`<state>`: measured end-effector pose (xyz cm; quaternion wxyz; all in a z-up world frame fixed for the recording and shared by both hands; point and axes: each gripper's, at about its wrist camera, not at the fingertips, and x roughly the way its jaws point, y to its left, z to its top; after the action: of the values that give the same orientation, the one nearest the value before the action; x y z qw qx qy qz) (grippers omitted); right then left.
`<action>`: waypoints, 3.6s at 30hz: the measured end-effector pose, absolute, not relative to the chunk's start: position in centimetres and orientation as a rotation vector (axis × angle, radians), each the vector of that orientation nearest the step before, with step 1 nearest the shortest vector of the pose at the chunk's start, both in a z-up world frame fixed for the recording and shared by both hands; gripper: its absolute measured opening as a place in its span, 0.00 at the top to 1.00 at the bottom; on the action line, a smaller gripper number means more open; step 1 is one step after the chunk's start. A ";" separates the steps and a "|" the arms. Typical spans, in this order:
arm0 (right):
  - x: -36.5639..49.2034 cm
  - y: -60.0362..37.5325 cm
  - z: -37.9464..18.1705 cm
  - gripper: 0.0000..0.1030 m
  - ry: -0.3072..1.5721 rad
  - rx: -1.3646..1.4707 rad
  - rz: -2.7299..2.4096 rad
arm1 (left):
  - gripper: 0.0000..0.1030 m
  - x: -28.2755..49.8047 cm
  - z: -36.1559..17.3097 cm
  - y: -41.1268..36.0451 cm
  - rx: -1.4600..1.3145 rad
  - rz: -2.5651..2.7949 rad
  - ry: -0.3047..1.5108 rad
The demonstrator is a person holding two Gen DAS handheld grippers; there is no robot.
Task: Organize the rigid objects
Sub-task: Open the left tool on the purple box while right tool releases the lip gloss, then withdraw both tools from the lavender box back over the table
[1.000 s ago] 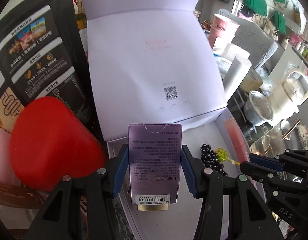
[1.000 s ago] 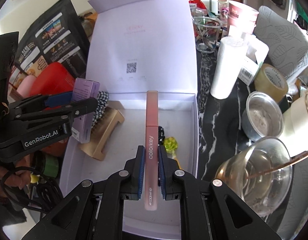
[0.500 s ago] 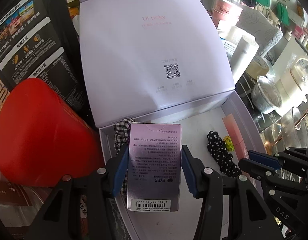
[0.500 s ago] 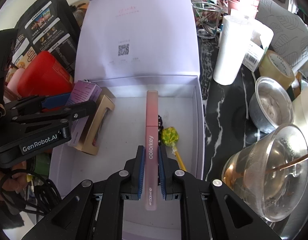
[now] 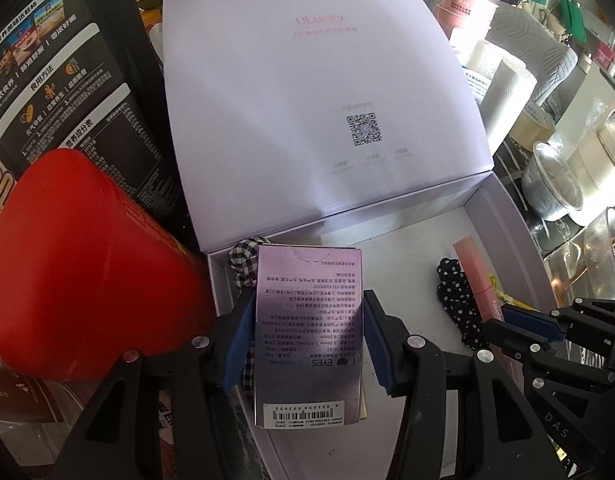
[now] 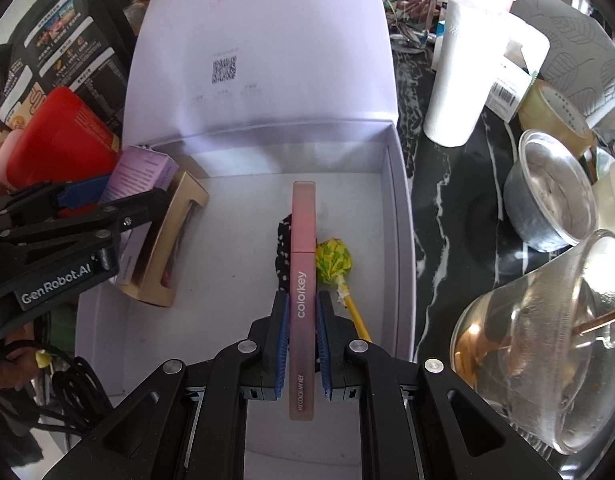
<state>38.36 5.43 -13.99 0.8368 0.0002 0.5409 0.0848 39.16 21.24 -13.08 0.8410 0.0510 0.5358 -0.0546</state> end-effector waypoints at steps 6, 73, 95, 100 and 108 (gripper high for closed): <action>38.7 5.5 -14.4 0.87 1.158 -0.002 0.160 | 0.50 39.6 -13.7 21.6 0.090 -0.086 1.171; 22.2 2.6 6.8 0.31 0.719 -0.041 0.016 | 0.05 26.2 8.6 18.7 0.086 -0.130 0.808; 11.7 -4.7 6.3 0.31 0.727 0.009 0.002 | 0.05 16.0 8.5 9.9 0.105 -0.203 0.848; 10.2 -6.7 5.6 0.31 0.746 0.005 0.028 | 0.05 14.3 8.0 8.0 0.091 -0.173 0.863; 8.2 -9.9 3.7 0.31 0.784 -0.001 0.081 | 0.05 11.5 6.1 4.8 0.066 -0.147 0.895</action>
<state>8.19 -9.85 3.67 0.9234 -0.0005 0.3819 0.0394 11.53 4.78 6.08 0.8984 0.0319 0.4322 -0.0709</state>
